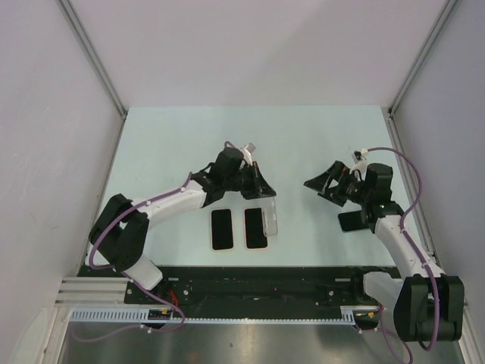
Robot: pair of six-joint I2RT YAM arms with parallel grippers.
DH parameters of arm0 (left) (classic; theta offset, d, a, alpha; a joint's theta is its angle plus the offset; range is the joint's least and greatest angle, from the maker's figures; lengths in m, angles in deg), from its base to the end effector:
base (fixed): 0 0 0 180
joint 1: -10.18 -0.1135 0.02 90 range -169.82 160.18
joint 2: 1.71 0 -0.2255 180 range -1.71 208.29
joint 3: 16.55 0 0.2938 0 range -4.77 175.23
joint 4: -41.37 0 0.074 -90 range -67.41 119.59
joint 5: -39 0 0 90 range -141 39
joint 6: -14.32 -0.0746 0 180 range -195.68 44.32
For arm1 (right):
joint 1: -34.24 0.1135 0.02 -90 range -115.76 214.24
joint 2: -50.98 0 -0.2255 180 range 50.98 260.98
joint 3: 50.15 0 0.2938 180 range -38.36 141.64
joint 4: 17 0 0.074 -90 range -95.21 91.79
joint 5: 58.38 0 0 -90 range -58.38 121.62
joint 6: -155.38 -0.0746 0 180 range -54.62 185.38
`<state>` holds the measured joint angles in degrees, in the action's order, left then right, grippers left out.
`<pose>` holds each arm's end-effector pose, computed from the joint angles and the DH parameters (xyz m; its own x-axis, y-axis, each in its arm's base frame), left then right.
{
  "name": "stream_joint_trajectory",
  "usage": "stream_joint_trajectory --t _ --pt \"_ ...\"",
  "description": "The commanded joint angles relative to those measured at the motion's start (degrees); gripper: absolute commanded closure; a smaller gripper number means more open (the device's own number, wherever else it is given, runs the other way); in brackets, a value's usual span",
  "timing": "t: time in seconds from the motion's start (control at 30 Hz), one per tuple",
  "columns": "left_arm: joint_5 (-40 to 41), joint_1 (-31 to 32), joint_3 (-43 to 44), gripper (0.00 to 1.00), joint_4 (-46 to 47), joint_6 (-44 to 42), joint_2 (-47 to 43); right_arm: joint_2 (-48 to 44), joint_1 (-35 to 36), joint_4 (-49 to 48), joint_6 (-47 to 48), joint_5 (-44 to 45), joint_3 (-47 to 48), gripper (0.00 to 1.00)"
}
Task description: Put the phone into the phone case
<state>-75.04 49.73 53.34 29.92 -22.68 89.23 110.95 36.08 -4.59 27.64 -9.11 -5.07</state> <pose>0.3028 -0.2894 0.1571 -0.9253 -0.1818 -0.3328 0.1785 0.5654 -0.8053 0.3054 0.0585 0.1734 -0.7321 0.4405 -0.5195 -0.1969 0.5932 0.7806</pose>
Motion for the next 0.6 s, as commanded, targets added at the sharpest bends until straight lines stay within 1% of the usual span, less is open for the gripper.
stream_joint_trajectory --t 0.0,0.03,0.07,0.1,0.17,0.37,0.47,0.57 --pt "10.23 4.65 4.82 1.0 -8.51 1.23 -0.41 -3.71 -1.41 11.32 4.42 6.89 1.95 0.0" --pt "10.93 5.27 5.17 1.0 -9.47 1.67 -0.15 -4.06 -1.41 12.46 4.69 7.24 2.03 0.0" --pt "11.81 5.8 5.61 1.0 -10.09 2.37 0.12 -4.5 -2.97 12.99 4.95 7.68 2.03 0.0" --pt "13.73 6.76 6.31 1.0 -10.88 2.81 0.21 -5.2 -3.08 13.52 5.3 7.86 2.03 0.0" --pt "14.89 7.47 6.49 1.0 -11.85 4.21 1.08 -5.65 -3.52 14.75 5.48 8.3 2.12 0.0" --pt "13.84 9.14 6.67 1.0 -9.57 6.68 5.65 -6.97 -5.09 19.06 6.18 12.5 2.73 0.0" --pt "13.92 10.28 8.33 1.0 -9.39 6.95 8.29 -6.53 -6.76 21.87 6.36 14.7 3.17 0.0" --pt "13.4 11.07 10.26 0.99 -8.95 6.42 11.19 -6.09 -8.61 23.11 6.44 14.81 3.44 0.0"
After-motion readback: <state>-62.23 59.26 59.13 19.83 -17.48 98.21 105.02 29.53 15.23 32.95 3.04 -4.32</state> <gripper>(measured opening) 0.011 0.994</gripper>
